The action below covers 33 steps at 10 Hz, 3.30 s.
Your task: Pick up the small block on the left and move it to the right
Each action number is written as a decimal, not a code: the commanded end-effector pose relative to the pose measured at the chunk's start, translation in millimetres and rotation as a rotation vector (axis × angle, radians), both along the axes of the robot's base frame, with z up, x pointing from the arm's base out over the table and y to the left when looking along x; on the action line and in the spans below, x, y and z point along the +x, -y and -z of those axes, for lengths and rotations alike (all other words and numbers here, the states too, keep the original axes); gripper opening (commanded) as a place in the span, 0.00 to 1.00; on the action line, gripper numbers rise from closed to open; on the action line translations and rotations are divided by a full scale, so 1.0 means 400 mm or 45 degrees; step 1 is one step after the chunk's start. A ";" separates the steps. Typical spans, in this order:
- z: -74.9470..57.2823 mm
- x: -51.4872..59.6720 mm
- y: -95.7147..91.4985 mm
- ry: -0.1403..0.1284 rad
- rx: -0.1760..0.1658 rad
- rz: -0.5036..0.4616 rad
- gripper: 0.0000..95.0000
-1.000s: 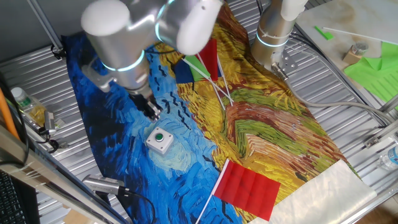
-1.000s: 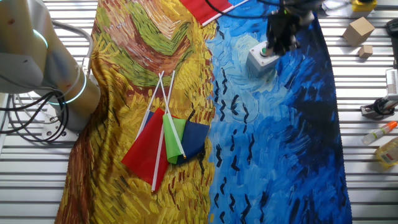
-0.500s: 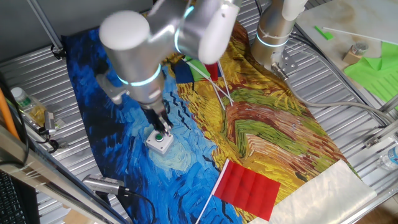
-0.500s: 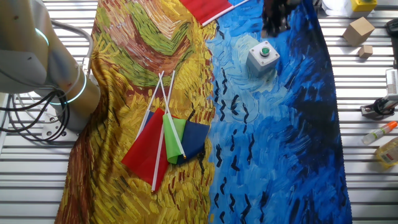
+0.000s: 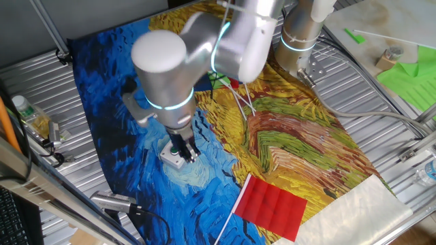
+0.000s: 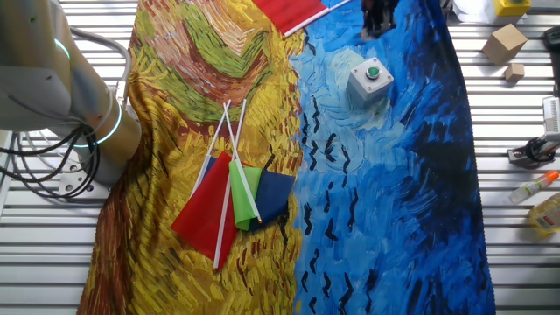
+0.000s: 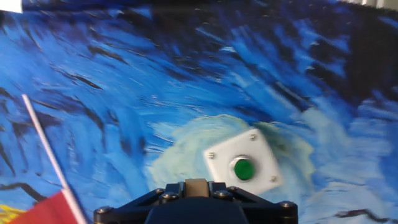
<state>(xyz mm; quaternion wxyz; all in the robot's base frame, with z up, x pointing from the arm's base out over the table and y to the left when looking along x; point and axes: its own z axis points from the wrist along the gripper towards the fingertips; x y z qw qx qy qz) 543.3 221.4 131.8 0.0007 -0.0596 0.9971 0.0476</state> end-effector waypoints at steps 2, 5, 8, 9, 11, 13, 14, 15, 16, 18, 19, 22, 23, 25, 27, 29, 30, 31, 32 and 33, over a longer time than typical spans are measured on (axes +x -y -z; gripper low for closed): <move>0.055 0.007 0.000 0.036 -0.002 0.004 0.00; 0.106 0.010 -0.001 0.061 0.000 0.007 0.00; 0.148 0.008 -0.002 0.075 -0.003 0.000 0.00; 0.169 0.007 -0.003 0.087 -0.008 -0.002 0.00; 0.188 0.004 -0.005 0.098 -0.009 -0.003 0.00; 0.203 0.002 -0.006 0.107 -0.010 0.003 0.00; 0.211 0.001 -0.007 0.117 -0.010 0.000 0.00; 0.211 0.001 -0.007 0.119 -0.011 -0.003 0.00; 0.210 0.001 -0.007 0.118 -0.012 -0.004 0.00; 0.210 0.001 -0.007 0.119 -0.016 -0.006 0.00; 0.210 0.001 -0.007 0.119 -0.023 -0.009 0.00; 0.210 0.000 -0.006 0.119 -0.023 -0.029 0.00; 0.210 0.000 -0.006 0.119 -0.023 -0.040 0.00; 0.211 0.000 -0.006 0.122 -0.024 -0.049 0.20; 0.211 0.000 -0.006 0.122 -0.024 -0.049 0.20; 0.209 -0.001 -0.005 0.122 -0.024 -0.053 0.20; 0.197 -0.004 -0.002 0.121 -0.024 -0.063 0.20; 0.185 -0.006 0.001 0.120 -0.025 -0.064 0.20; 0.152 -0.010 0.006 0.111 -0.024 -0.065 0.20; 0.123 -0.012 0.009 0.104 -0.023 -0.061 0.20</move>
